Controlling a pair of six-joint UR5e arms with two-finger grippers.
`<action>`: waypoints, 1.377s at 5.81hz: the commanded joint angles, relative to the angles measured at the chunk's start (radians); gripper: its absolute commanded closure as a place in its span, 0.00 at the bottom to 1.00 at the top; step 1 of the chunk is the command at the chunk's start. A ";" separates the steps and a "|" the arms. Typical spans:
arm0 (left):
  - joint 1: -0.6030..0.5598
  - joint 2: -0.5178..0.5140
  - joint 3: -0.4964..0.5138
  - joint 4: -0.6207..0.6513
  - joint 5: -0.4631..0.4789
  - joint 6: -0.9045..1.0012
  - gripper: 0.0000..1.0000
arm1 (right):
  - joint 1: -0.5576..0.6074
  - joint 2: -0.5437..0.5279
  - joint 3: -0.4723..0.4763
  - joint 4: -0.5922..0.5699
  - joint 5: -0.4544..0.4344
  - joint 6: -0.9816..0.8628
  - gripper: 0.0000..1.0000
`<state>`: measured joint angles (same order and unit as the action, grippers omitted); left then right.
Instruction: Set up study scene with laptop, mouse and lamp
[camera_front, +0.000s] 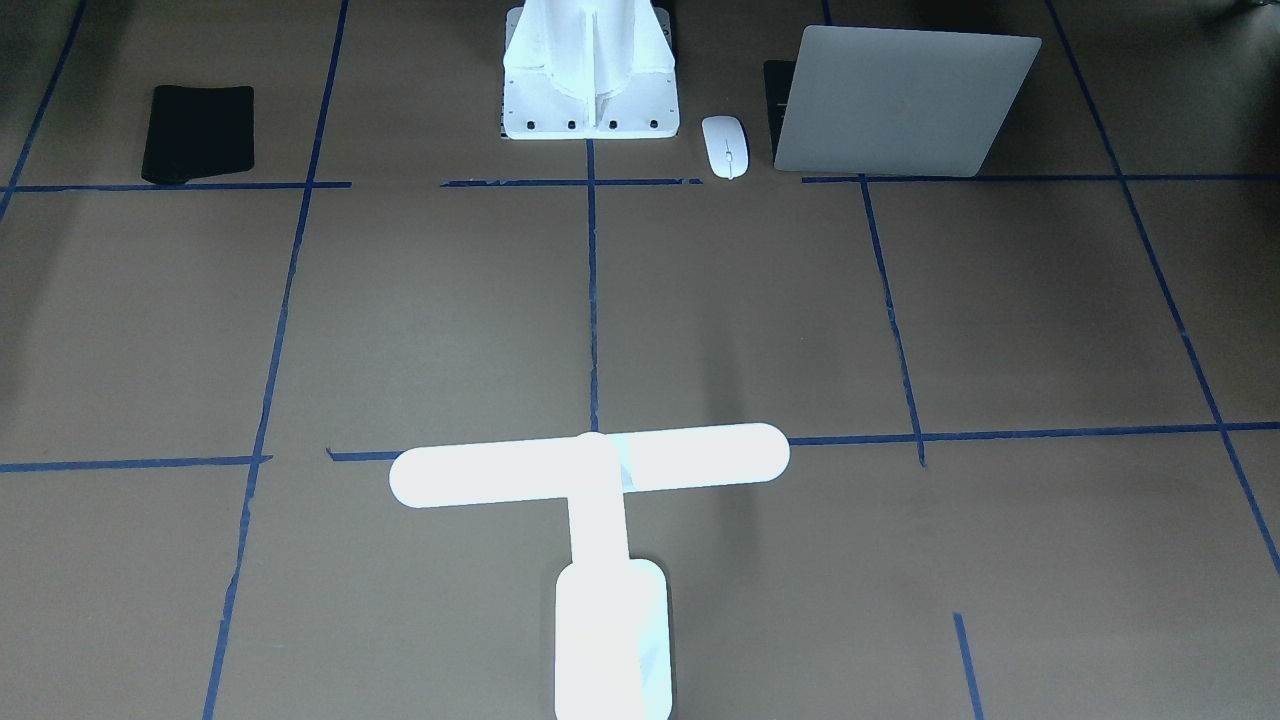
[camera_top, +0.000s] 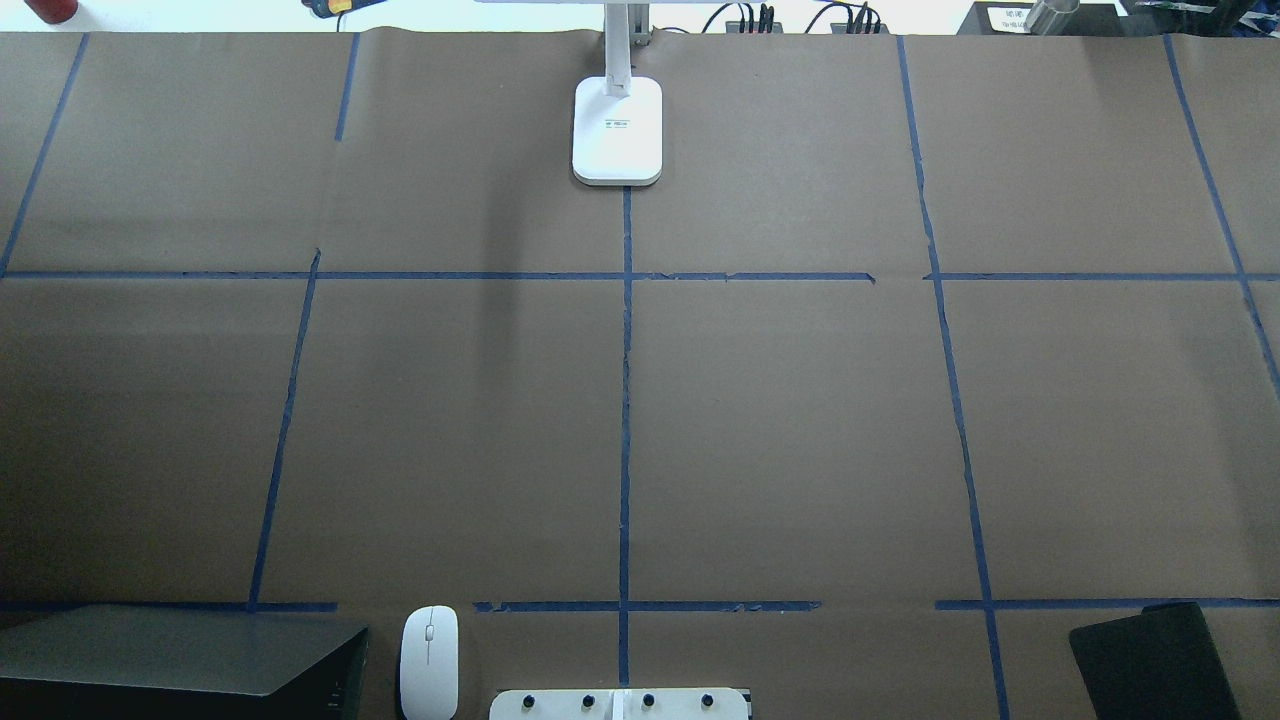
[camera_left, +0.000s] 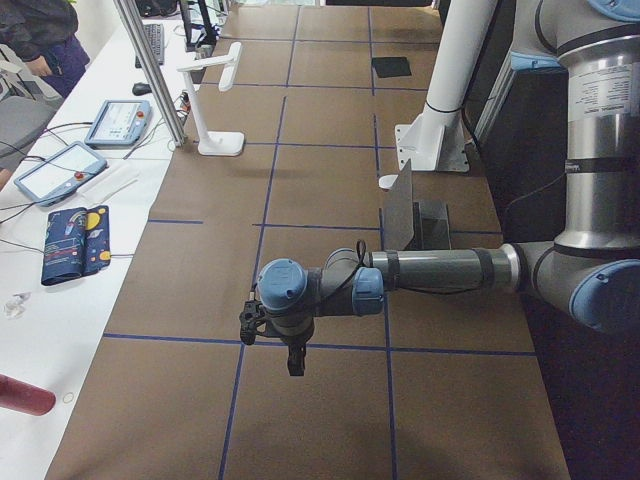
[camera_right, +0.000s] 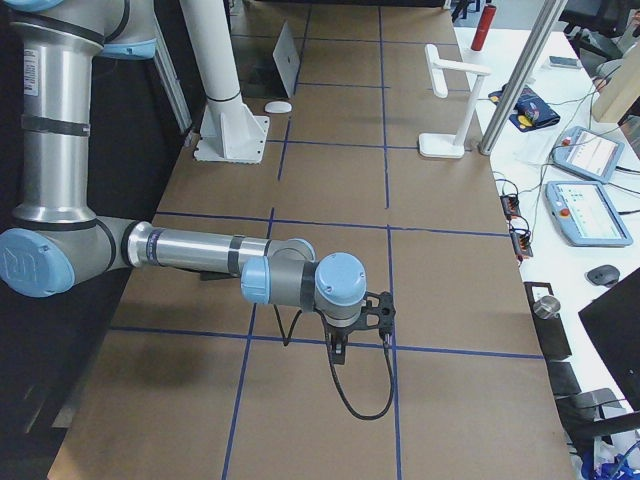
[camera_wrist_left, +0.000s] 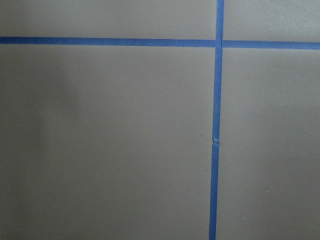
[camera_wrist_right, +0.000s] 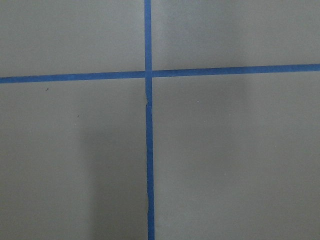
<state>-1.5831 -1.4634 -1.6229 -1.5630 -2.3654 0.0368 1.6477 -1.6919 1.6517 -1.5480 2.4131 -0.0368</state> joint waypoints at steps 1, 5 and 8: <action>0.000 0.000 0.000 0.000 0.000 0.000 0.00 | 0.000 -0.005 -0.001 0.008 0.000 -0.003 0.00; 0.000 0.000 -0.002 -0.002 -0.002 -0.002 0.00 | 0.000 -0.006 -0.007 0.008 0.000 0.000 0.00; 0.000 -0.002 -0.023 -0.002 -0.003 -0.009 0.00 | 0.000 -0.003 -0.006 0.008 -0.002 0.000 0.00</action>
<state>-1.5830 -1.4649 -1.6346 -1.5647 -2.3684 0.0307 1.6475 -1.6972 1.6447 -1.5401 2.4123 -0.0371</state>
